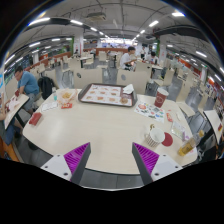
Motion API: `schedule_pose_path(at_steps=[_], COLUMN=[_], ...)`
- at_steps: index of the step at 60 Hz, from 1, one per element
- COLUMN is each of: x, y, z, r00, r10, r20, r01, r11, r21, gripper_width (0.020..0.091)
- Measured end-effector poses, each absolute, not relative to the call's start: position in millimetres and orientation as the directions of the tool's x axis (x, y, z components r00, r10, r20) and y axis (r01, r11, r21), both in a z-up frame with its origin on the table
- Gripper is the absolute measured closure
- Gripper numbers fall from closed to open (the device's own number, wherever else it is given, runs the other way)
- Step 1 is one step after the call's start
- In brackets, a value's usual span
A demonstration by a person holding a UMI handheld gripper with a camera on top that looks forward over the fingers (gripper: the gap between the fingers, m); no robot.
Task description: Pour water
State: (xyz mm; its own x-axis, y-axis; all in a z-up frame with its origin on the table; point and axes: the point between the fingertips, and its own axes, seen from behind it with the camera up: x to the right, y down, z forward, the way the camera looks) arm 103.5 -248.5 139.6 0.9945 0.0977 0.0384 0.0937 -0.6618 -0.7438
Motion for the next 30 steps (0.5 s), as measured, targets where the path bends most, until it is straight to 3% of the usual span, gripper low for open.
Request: schedule_pose_path(at_steps=[15,30], x=[138.1,273.3], y=[-258.8,-280.6], z=[130.4,95.1], r00=[0.994,1.000], r10=[0.106,-0.002], r20=[0.000,0.021], r01=[0.071,0.015], r11=[-0.668,-0.639], r21=[-0.741,-0.769], gripper_width=[0.0250,0.0253])
